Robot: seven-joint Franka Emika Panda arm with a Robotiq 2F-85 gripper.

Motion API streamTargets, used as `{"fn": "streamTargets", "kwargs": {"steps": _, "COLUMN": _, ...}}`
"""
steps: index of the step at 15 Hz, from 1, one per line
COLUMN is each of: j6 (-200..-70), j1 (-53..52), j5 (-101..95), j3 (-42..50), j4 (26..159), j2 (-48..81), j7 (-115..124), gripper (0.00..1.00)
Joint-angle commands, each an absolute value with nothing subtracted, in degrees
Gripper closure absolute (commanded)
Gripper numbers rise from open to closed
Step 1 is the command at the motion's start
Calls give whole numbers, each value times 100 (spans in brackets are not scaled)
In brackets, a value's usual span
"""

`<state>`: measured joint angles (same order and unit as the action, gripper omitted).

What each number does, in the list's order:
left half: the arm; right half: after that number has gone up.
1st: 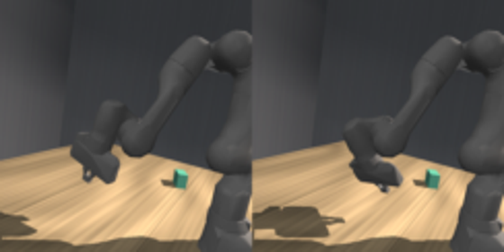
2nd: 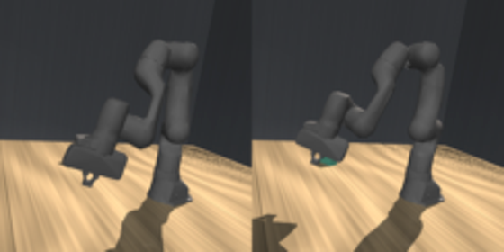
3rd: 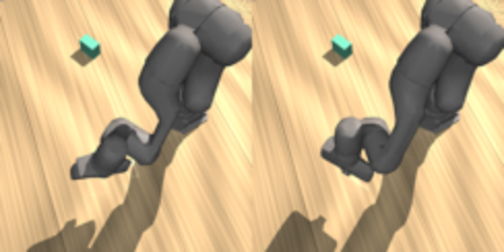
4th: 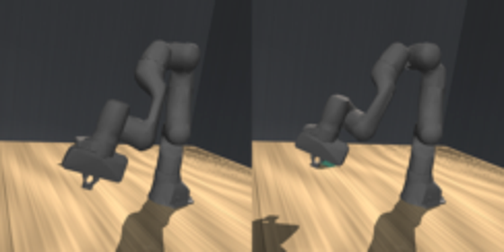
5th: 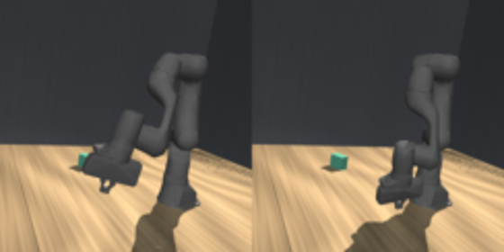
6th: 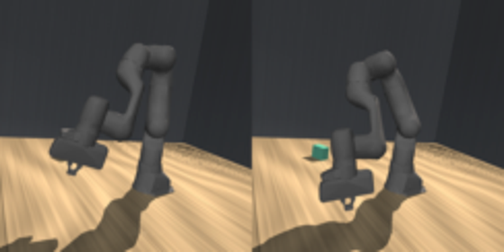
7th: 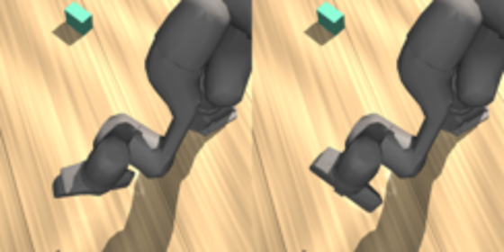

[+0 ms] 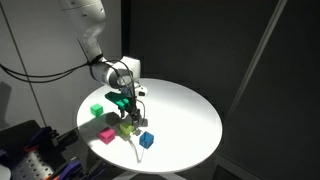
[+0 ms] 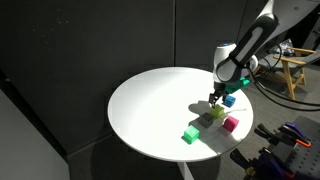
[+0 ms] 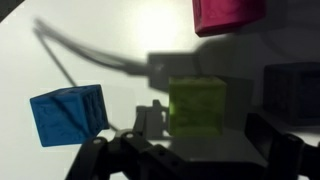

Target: Move the yellow cube from the right and back to the left

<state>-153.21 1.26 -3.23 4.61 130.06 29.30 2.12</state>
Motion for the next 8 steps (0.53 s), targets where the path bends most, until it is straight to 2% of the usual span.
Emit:
{"fn": "streamTargets", "kwargs": {"steps": 1, "j6": -15075, "j1": 277, "j5": -66, "j3": 312, "j4": 13113, "j2": 2619, "j7": 132, "gripper": 0}}
{"fn": "streamTargets", "kwargs": {"steps": 8, "j6": -14954, "j1": 276, "j5": 149, "j3": 304, "j4": 13128, "j2": 2523, "j7": 143, "gripper": 0}}
